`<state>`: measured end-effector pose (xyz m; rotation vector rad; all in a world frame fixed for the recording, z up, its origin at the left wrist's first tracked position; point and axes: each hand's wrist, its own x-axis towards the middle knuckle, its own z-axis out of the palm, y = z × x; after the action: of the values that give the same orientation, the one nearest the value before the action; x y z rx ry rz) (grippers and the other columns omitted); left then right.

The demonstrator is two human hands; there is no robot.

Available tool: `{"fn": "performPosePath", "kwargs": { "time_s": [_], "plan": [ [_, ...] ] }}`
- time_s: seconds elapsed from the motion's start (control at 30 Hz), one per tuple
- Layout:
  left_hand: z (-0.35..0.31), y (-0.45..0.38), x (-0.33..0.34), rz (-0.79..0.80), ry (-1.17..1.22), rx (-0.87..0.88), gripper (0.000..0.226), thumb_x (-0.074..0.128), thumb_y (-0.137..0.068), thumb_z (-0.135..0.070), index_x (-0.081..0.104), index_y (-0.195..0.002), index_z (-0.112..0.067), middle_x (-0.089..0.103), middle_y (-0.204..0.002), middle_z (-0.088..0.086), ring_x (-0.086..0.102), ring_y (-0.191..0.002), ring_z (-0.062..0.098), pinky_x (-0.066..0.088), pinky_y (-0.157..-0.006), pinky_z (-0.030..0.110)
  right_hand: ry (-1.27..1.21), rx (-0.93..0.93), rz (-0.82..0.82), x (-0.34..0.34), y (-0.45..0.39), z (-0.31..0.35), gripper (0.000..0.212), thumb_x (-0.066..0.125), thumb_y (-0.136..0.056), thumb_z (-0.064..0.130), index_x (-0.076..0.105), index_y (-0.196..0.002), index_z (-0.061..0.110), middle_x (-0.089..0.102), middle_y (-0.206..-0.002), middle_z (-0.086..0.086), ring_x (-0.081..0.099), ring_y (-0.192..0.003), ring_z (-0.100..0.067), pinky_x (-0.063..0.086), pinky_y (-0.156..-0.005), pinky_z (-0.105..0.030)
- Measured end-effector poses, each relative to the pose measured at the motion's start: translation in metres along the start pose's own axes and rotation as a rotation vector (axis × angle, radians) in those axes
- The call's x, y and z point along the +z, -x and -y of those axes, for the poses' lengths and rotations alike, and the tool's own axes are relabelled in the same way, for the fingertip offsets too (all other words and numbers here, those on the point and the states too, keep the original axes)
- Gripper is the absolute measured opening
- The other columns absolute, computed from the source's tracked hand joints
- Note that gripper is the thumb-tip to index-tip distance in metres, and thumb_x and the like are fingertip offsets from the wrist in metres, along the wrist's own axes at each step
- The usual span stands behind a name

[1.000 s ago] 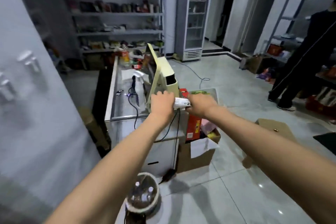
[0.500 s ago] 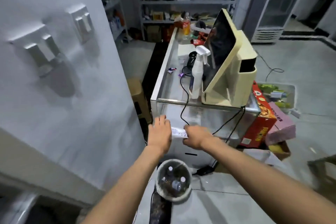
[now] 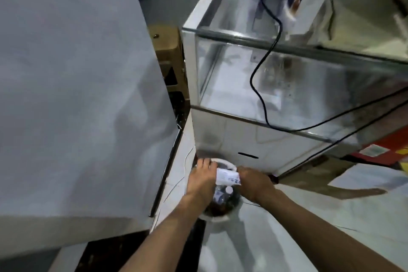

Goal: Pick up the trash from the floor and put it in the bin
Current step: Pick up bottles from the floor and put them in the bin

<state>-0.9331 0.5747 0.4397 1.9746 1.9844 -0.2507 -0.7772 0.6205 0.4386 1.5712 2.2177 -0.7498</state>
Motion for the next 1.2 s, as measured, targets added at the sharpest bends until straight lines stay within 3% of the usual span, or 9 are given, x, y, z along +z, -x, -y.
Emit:
{"fn": "performPosePath", "kwargs": {
  "time_s": [0.07, 0.13, 0.23, 0.33, 0.4, 0.53, 0.7, 0.9, 1.2],
  "plan": [
    [-0.003, -0.010, 0.031, 0.018, 0.017, -0.037, 0.068, 0.071, -0.080, -0.014, 0.035, -0.138, -0.010, 0.038, -0.140, 0.010, 0.034, -0.130, 0.026, 0.038, -0.102, 0.032, -0.030, 0.023, 0.027, 0.030, -0.016, -0.012, 0.062, 0.066, -0.083, 0.044, 0.042, -0.133, 0.017, 0.054, -0.131, -0.008, 0.053, -0.121, -0.027, 0.046, -0.093, -0.034],
    [-0.005, -0.016, 0.057, 0.033, 0.060, -0.089, 0.073, 0.069, -0.083, -0.019, 0.030, -0.143, -0.011, 0.032, -0.147, 0.008, 0.025, -0.139, 0.028, 0.031, -0.112, 0.034, -0.048, -0.013, 0.015, 0.053, -0.026, -0.023, 0.090, 0.074, -0.075, 0.046, 0.028, -0.146, 0.016, 0.041, -0.142, -0.009, 0.040, -0.132, -0.028, 0.042, -0.103, -0.037],
    [-0.004, -0.017, 0.087, 0.096, 0.047, -0.132, 0.099, 0.062, -0.087, -0.023, -0.010, -0.154, -0.015, -0.006, -0.161, 0.008, -0.012, -0.147, 0.040, 0.001, -0.120, 0.044, -0.104, -0.112, -0.041, 0.073, -0.031, -0.033, 0.120, 0.082, -0.062, 0.052, 0.012, -0.154, 0.018, 0.019, -0.156, -0.008, 0.014, -0.147, -0.029, 0.024, -0.118, -0.041],
    [-0.002, -0.017, 0.091, 0.078, 0.016, -0.133, 0.110, 0.061, -0.085, -0.019, -0.031, -0.145, -0.016, -0.024, -0.159, 0.008, -0.021, -0.144, 0.040, -0.006, -0.119, 0.044, -0.157, -0.179, -0.074, 0.072, -0.032, -0.037, 0.127, 0.083, -0.062, 0.051, 0.002, -0.155, 0.023, 0.002, -0.162, -0.004, -0.003, -0.151, -0.027, 0.011, -0.122, -0.041],
    [-0.001, -0.020, 0.084, 0.055, 0.040, -0.140, 0.108, 0.061, -0.086, -0.022, -0.027, -0.148, -0.019, -0.019, -0.160, 0.006, -0.017, -0.147, 0.035, -0.001, -0.121, 0.042, -0.208, -0.173, -0.020, 0.063, -0.032, -0.038, 0.118, 0.084, -0.067, 0.041, 0.007, -0.154, 0.019, 0.002, -0.162, -0.004, -0.003, -0.151, -0.025, 0.013, -0.121, -0.035],
    [0.008, -0.032, 0.054, 0.183, 0.069, -0.116, 0.086, 0.060, -0.088, -0.016, 0.006, -0.154, -0.026, 0.011, -0.161, 0.006, 0.005, -0.149, 0.027, 0.016, -0.118, 0.041, -0.125, -0.173, 0.060, 0.033, -0.039, -0.034, 0.085, 0.080, -0.072, 0.032, 0.036, -0.142, 0.012, 0.032, -0.146, -0.006, 0.030, -0.140, -0.021, 0.035, -0.107, -0.029],
    [-0.001, -0.047, -0.016, 0.030, 0.057, -0.035, 0.076, 0.057, -0.090, -0.022, 0.015, -0.153, -0.029, 0.043, -0.143, 0.005, 0.037, -0.134, 0.025, 0.039, -0.100, 0.038, -0.079, -0.110, 0.026, -0.029, -0.035, -0.018, 0.061, 0.068, -0.085, 0.032, 0.044, -0.137, 0.013, 0.044, -0.140, -0.009, 0.046, -0.127, -0.025, 0.041, -0.102, -0.035],
    [-0.020, -0.029, -0.116, -0.037, -0.005, 0.048, 0.046, 0.052, -0.092, -0.022, 0.047, -0.137, -0.024, 0.053, -0.133, 0.004, 0.052, -0.121, 0.026, 0.045, -0.093, 0.037, -0.011, -0.086, 0.036, -0.108, 0.003, 0.005, 0.055, 0.059, -0.089, 0.030, 0.043, -0.139, 0.014, 0.049, -0.139, -0.010, 0.050, -0.125, -0.027, 0.043, -0.100, -0.034],
    [-0.109, 0.077, -0.221, -0.005, 0.058, 0.070, 0.039, 0.048, -0.092, -0.024, 0.055, -0.130, -0.027, 0.058, -0.132, 0.006, 0.056, -0.119, 0.027, 0.045, -0.093, 0.036, 0.127, 0.027, 0.010, -0.214, 0.196, -0.002, 0.042, 0.054, -0.094, 0.033, 0.052, -0.132, 0.015, 0.056, -0.133, -0.010, 0.053, -0.121, -0.029, 0.044, -0.094, -0.034]
  ]
}}
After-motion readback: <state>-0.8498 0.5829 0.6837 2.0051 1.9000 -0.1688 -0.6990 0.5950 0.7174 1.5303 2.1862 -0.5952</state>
